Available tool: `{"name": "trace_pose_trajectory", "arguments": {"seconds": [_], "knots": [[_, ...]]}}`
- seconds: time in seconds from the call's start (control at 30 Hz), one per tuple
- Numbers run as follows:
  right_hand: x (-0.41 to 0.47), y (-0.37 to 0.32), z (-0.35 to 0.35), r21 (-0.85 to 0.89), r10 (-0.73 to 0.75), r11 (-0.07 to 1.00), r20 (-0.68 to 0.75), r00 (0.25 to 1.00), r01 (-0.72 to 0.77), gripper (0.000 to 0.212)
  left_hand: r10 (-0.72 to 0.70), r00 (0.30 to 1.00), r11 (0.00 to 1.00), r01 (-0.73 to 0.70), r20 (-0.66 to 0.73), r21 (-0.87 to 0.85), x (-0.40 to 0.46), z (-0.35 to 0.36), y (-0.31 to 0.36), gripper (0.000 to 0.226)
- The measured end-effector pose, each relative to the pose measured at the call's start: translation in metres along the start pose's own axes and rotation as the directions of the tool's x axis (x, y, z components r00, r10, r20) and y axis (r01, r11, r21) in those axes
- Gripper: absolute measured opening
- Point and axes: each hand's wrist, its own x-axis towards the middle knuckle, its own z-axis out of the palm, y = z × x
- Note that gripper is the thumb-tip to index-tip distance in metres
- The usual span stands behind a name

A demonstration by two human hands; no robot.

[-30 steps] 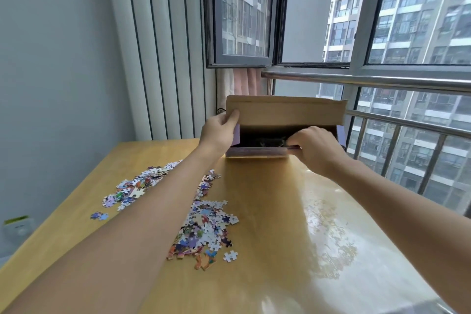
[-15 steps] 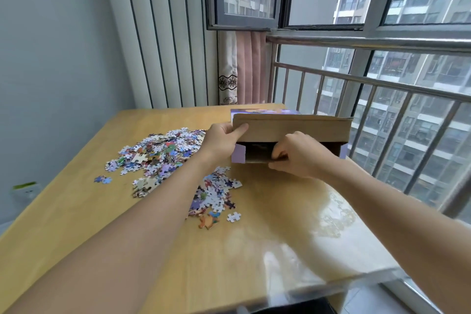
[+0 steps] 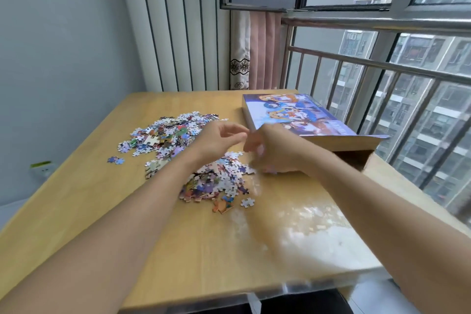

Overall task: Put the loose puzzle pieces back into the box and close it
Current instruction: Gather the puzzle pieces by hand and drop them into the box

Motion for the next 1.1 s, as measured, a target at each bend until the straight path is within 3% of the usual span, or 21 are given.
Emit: {"name": "trace_pose_trajectory", "arguments": {"seconds": [0.1,0.17,0.23,0.33,0.4,0.53,0.63,0.73,0.9,1.1], "knots": [[0.000,-0.019,0.035,-0.095,0.111,0.991,0.140,0.984,-0.098,0.079,0.076,0.949,0.945,0.029,-0.307,0.325,-0.025,-0.034,-0.024,0.018],[0.001,-0.025,0.050,-0.046,0.189,0.982,0.242,0.952,-0.184,0.102,0.164,0.894,0.863,0.075,-0.417,0.500,-0.041,-0.051,-0.047,0.028],[0.008,-0.026,0.061,0.009,0.227,0.971,0.306,0.925,-0.241,0.118,0.112,0.865,0.802,0.212,-0.489,0.558,-0.055,-0.061,-0.067,0.044],[0.019,-0.032,0.078,0.155,0.177,0.964,0.230,0.957,-0.216,0.117,-0.161,0.850,0.781,0.420,-0.501,0.461,-0.063,-0.060,-0.085,0.065],[0.027,-0.039,0.084,0.225,0.133,0.959,0.191,0.973,-0.175,0.122,-0.192,0.858,0.839,0.395,-0.477,0.373,-0.060,-0.056,-0.086,0.063],[0.044,-0.046,0.080,0.218,0.045,0.970,0.257,0.965,-0.103,0.136,-0.197,0.865,0.919,0.327,-0.462,0.219,-0.057,-0.052,-0.079,0.049],[0.051,-0.041,0.072,0.142,0.003,0.988,0.349,0.937,-0.057,0.139,-0.212,0.868,0.955,0.281,-0.448,0.092,-0.058,-0.051,-0.076,0.042],[0.049,-0.035,0.070,0.049,-0.004,0.999,0.329,0.944,-0.013,0.137,-0.188,0.885,0.969,0.239,-0.425,0.068,-0.056,-0.053,-0.077,0.039],[0.047,-0.027,0.070,0.111,-0.068,0.993,0.175,0.982,0.049,0.097,-0.212,0.886,0.976,0.213,-0.412,-0.043,-0.048,-0.052,-0.079,0.039],[0.045,-0.022,0.070,0.192,-0.140,0.973,0.055,0.989,0.127,0.065,-0.199,0.886,0.980,0.180,-0.420,-0.085,-0.048,-0.053,-0.080,0.037]]}}
